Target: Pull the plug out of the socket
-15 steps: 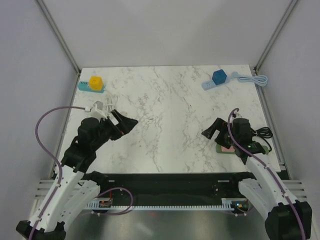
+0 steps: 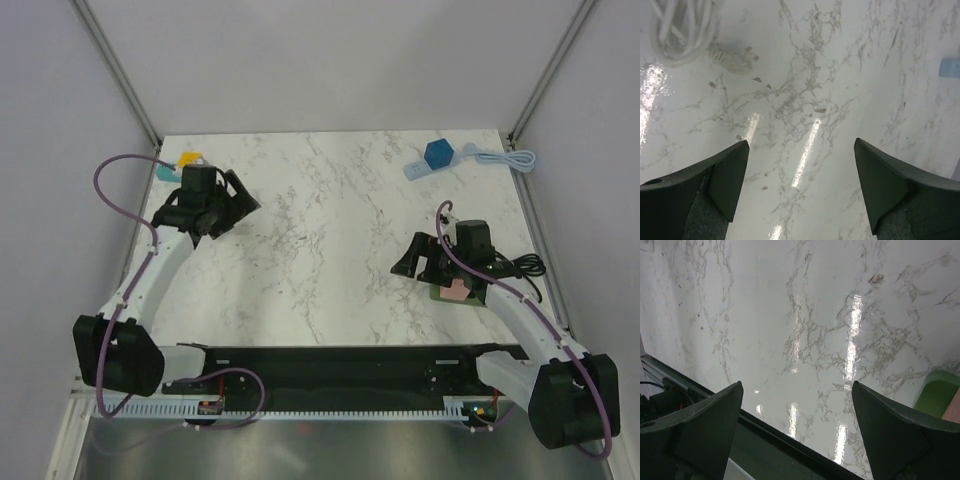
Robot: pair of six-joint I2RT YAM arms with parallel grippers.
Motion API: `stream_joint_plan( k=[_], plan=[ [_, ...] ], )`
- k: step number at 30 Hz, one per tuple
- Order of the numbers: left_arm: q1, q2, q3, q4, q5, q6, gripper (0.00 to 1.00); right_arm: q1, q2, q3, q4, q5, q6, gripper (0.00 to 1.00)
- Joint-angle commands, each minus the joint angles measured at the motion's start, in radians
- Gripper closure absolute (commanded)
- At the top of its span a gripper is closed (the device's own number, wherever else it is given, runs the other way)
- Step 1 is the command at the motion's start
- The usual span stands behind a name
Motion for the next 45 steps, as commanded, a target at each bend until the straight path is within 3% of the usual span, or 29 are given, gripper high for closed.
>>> stream_joint_plan(
  k=[1,10,13,22,30,35,45],
  plan=[
    [0.041,0.064,0.087,-0.021,-0.114,0.055,0.07,0.016,-0.009,0.069,0.016,-0.032,-0.057,0.02],
    [0.19,0.14,0.156,-0.014,-0.051,0.145,0.07,0.142,0.107,0.15,0.131,0.111,0.003,0.02],
    [0.271,0.161,0.176,-0.01,0.001,0.148,0.07,0.177,0.187,0.193,0.183,0.157,0.02,0.02],
    [0.363,0.284,0.269,-0.011,0.065,0.177,0.11,0.26,0.468,0.37,0.321,0.234,0.046,0.02],
    [0.39,0.344,0.323,-0.01,0.012,0.257,0.06,0.289,0.687,0.528,0.332,0.169,0.022,0.02],
    [0.405,0.411,0.435,-0.068,-0.045,0.34,0.0,0.323,0.805,0.615,0.36,0.132,0.041,0.02],
    [0.436,0.624,0.669,-0.108,-0.03,0.429,0.0,0.384,0.913,0.735,0.446,0.103,0.077,0.02]
  ],
)
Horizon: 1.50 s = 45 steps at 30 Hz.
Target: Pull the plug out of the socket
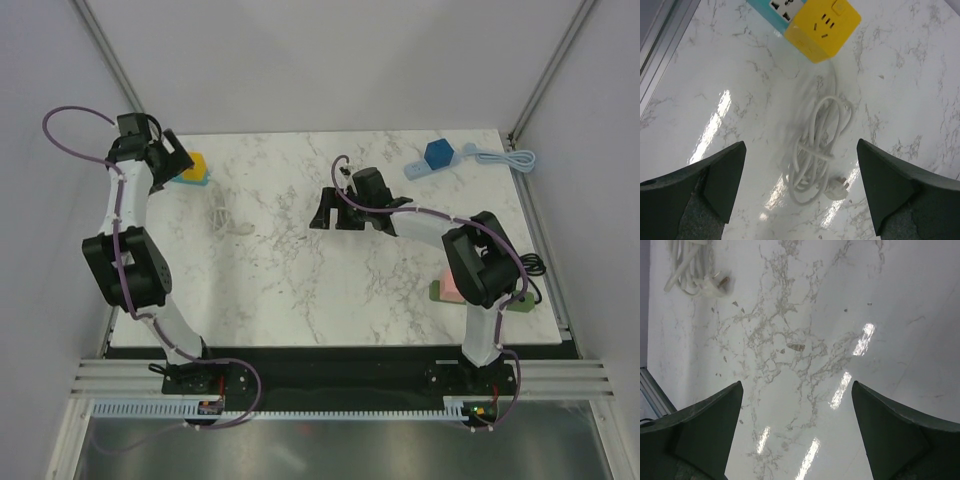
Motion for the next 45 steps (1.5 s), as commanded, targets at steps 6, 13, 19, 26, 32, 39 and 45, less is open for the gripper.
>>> stream_joint_plan(
  k=[6,13,19,26,32,39,45],
  plan=[
    [0.001,0.293,0.335,-0.02,0.018,0.007,0.0,-0.002,0.027,0.084,0.076,-0.017,0.01,0.02],
    [-0.01,0.397,0.416,0.016,0.008,0.034,0.0,0.0,0.028,0.073,0.081,-0.015,0.004,0.02],
    [-0.022,0.419,0.393,0.09,-0.025,0.184,0.03,0.0,0.03,0.053,0.086,-0.017,-0.001,0.02],
    [-0.039,0.376,0.277,0.251,0.043,0.408,0.07,0.0,0.042,0.044,0.09,-0.028,-0.005,0.02],
    [-0.039,0.422,0.324,0.262,0.003,0.47,0.06,0.0,0.039,0.038,0.093,-0.034,-0.019,0.02],
    [-0.037,0.486,0.379,0.264,0.014,0.482,0.05,0.0,0.053,0.033,0.099,-0.045,-0.016,0.02],
    [-0.039,0.525,0.408,0.274,0.014,0.455,0.08,0.0,0.047,0.033,0.104,-0.048,-0.01,0.02]
  ],
)
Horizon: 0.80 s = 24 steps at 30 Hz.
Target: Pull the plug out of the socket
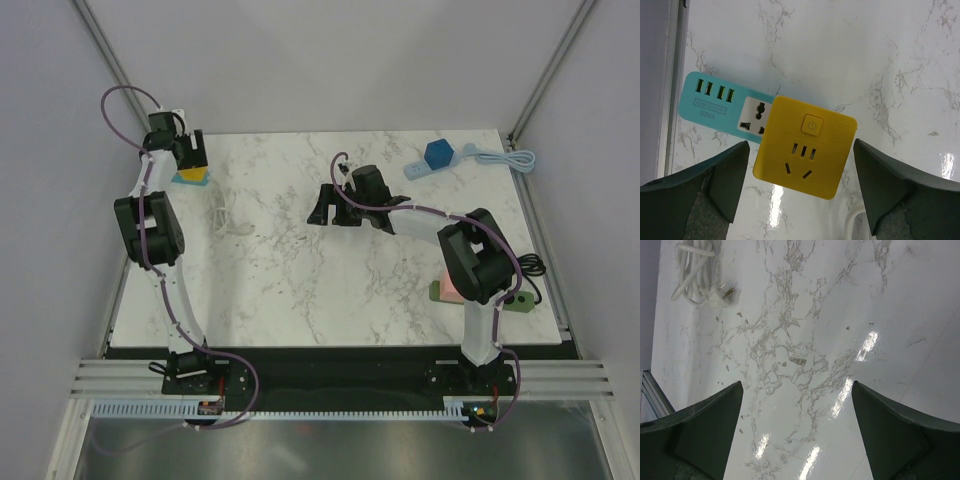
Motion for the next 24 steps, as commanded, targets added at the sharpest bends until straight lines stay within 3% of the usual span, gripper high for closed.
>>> stream_joint_plan(
  k=[1,5,8,14,21,23,24],
  plan=[
    [0.002,0.021,0.061,0.039,-0.009,0.028,0.09,0.0,-0.002,-0.011,0.047,-0.019,-0.009,0.02],
    [0.002,0.024,0.067,0.039,-0.012,0.008,0.1,0.002,-0.019,-0.02,0.049,-0.019,-0.001,0.02],
    [0.0,0.023,0.058,0.039,-0.015,-0.001,0.19,0.003,-0.03,-0.028,0.046,-0.021,0.008,0.02],
    [-0.009,0.006,0.024,0.036,-0.021,-0.021,0.59,0.005,-0.068,-0.054,0.033,-0.011,0.003,0.02],
    [-0.045,-0.1,-0.111,0.025,-0.069,-0.031,0.81,0.017,-0.119,-0.115,0.021,-0.001,0.01,0.02],
    [-0.052,-0.144,-0.142,0.005,-0.07,-0.063,0.96,0.024,-0.14,-0.131,0.021,0.009,0.013,0.02],
    [-0.061,-0.161,-0.168,-0.028,-0.087,-0.089,0.98,0.031,-0.15,-0.144,0.021,0.01,0.016,0.02]
  ],
)
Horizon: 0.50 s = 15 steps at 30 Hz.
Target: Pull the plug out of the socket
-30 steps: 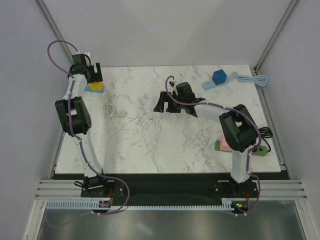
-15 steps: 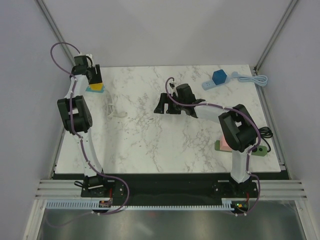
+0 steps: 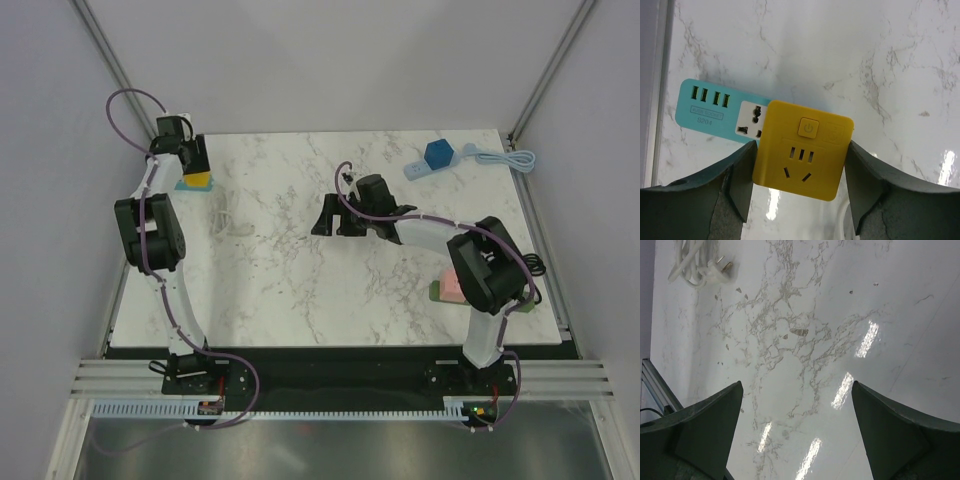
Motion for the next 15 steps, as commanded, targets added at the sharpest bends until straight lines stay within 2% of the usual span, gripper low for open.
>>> stream_joint_plan(
  k=[1,5,10,15],
  plan=[
    [-0.031,-0.117,-0.074,-0.085,-0.045,-0.083,0.98,0.019,-0.076,-0.033,0.015,0.009,0.005,0.02],
    [-0.072,-0.226,-0.204,-0.136,-0.08,-0.145,0.98,0.041,-0.113,-0.07,0.015,0.02,0.004,0.02],
    [-0.152,-0.406,-0.435,-0.179,-0.08,-0.268,0.98,0.061,-0.171,-0.134,0.02,0.029,0.007,0.02],
    [-0.328,-0.551,-0.659,-0.199,-0.077,-0.361,0.98,0.084,-0.231,-0.217,0.035,0.035,0.015,0.02]
  ],
)
